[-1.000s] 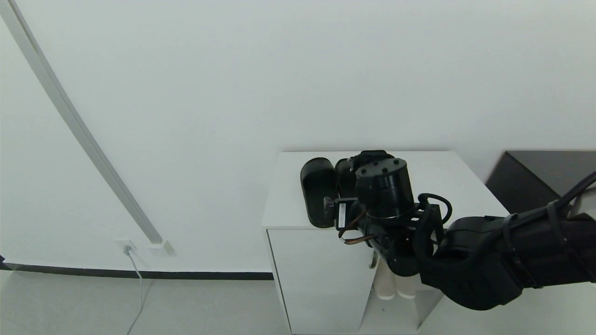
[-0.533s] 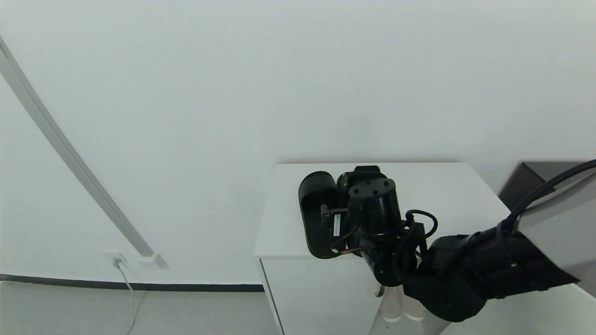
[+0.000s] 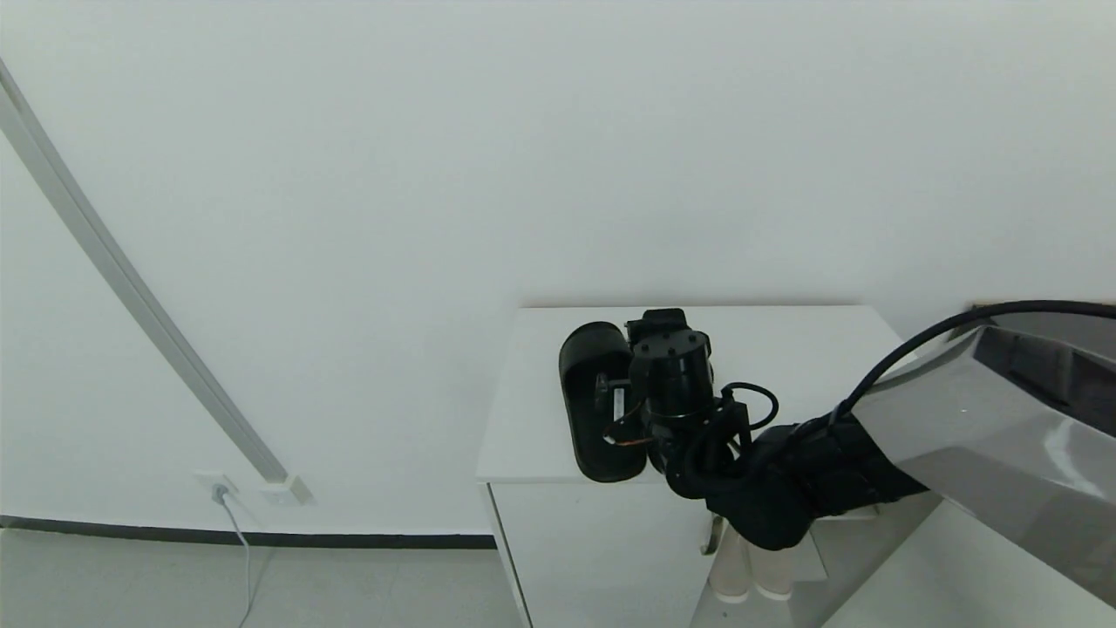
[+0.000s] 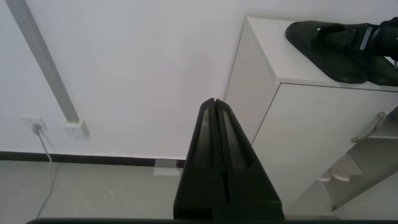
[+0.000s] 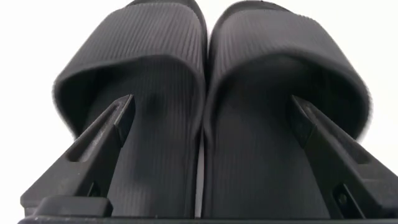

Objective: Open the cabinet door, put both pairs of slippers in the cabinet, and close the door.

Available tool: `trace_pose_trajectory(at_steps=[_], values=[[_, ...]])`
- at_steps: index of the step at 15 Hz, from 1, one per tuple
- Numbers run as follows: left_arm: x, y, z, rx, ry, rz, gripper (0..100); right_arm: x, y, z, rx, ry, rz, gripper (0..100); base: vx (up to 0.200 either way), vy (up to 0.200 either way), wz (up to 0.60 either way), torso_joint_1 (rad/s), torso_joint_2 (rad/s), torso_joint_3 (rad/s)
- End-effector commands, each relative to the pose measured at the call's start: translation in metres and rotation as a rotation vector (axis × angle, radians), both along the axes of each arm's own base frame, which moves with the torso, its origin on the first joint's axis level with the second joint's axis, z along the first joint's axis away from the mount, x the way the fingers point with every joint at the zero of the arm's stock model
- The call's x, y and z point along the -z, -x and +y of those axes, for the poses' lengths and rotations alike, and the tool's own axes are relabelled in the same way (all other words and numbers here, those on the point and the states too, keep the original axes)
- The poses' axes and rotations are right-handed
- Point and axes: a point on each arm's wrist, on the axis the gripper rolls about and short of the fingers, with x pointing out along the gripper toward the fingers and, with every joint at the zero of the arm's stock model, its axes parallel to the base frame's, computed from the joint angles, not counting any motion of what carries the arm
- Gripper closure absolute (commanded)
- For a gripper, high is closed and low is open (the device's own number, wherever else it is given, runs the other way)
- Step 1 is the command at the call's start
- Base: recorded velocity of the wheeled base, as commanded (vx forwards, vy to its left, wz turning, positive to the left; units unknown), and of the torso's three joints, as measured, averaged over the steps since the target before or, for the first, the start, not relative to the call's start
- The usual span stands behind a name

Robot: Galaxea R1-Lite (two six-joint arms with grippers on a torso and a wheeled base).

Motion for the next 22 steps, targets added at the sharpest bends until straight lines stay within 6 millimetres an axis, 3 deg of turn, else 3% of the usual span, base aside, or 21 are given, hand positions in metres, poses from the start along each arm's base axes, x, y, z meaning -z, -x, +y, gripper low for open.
trace_pose_trajectory(at_steps=[1, 6, 7, 14, 18, 22], values=[[0.000, 0.000, 0.000, -0.001, 0.001, 0.001, 100, 0.013, -0.017, 0.004, 0.013, 0.016, 0.002, 0, 0.000, 0.000, 0.00, 0.000, 0.00, 0.000], [0.000, 0.000, 0.000, -0.001, 0.001, 0.001, 100, 0.010, -0.035, 0.009, 0.010, 0.016, -0.037, 0, 0.000, 0.000, 0.00, 0.000, 0.00, 0.000], [0.000, 0.000, 0.000, -0.001, 0.001, 0.001, 100, 0.011, -0.036, 0.010, 0.010, 0.015, -0.038, 100, 0.000, 0.000, 0.00, 0.000, 0.00, 0.000], [0.000, 0.000, 0.000, -0.001, 0.001, 0.001, 100, 0.004, -0.034, 0.009, 0.013, 0.005, -0.050, 100, 0.000, 0.000, 0.00, 0.000, 0.00, 0.000], [0.000, 0.000, 0.000, -0.002, 0.001, 0.001, 100, -0.035, -0.006, -0.010, -0.014, -0.003, -0.078, 100, 0.000, 0.000, 0.00, 0.000, 0.00, 0.000], [0.000, 0.000, 0.000, -0.002, 0.001, 0.001, 100, -0.064, 0.043, -0.050, -0.114, -0.010, -0.060, 100, 0.000, 0.000, 0.00, 0.000, 0.00, 0.000]])
